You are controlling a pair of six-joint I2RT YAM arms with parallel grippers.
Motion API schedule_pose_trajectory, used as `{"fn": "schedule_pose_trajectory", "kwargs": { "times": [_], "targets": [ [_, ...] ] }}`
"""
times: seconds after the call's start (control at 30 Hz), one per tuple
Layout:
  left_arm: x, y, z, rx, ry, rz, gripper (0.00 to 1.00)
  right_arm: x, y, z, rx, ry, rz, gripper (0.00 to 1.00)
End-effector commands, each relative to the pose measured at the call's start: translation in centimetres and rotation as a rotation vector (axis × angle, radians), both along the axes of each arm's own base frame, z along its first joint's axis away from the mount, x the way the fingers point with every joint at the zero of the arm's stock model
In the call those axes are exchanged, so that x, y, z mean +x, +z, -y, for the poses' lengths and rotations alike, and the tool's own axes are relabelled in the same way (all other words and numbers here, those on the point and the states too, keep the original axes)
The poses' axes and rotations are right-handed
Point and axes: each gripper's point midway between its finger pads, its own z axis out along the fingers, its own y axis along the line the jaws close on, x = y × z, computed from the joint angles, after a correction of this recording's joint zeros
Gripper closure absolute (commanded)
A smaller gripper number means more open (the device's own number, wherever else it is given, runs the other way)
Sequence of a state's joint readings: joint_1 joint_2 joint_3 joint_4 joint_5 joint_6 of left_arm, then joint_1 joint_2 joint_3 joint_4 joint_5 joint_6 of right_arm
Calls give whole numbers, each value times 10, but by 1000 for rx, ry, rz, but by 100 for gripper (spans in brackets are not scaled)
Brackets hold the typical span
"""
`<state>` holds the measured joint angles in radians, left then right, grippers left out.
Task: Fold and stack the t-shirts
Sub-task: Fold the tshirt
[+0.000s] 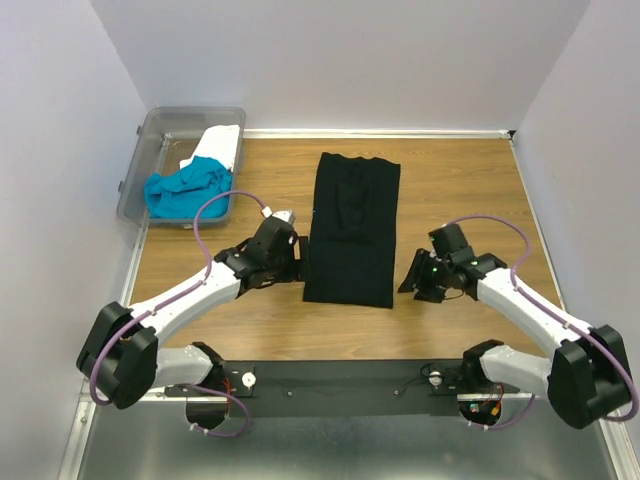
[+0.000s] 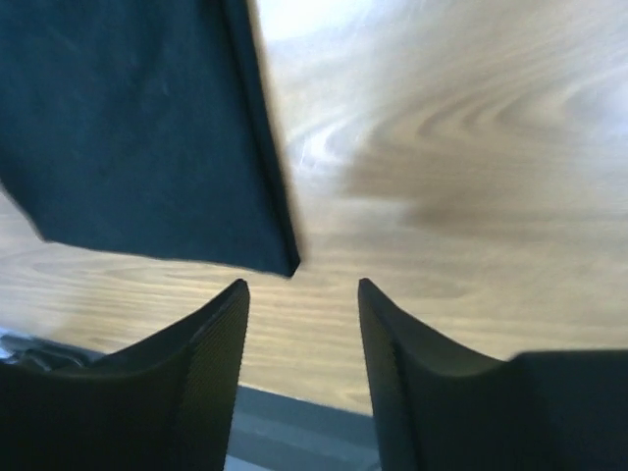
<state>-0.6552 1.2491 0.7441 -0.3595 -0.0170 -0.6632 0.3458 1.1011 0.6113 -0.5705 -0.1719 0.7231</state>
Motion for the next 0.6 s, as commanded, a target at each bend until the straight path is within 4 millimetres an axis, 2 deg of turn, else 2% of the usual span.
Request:
{"fn": "schedule_pose_trajectory", "kwargs": {
  "times": [0.0,0.03,0.1,0.13,0.2,0.37,0.57],
  "targets": [
    [-6,-2,-33,125,68,13,12,-11,-11,-1,-157,-65,-69,43],
    [-6,-2,-32,119,64,16,13,-16,-17,-8,-207,-32,-82,42],
    [-6,-2,-33,124,54,26,14,-15,-15,-23,-240,-10,-78,41],
    [-6,-1,-34,126,55,31,14,-14,-23,-24,-282,-7,-94,40],
    [-3,-2,-37,143,55,41,14,-11,-21,-37,-292,6,-82,40],
    [-3,-10,-41,180,47,25,14,-9,-29,-48,-341,-2,-92,42],
    [-5,-16,-39,177,18,21,14,-11,-38,-46,-372,-26,-110,46]
  ]
}}
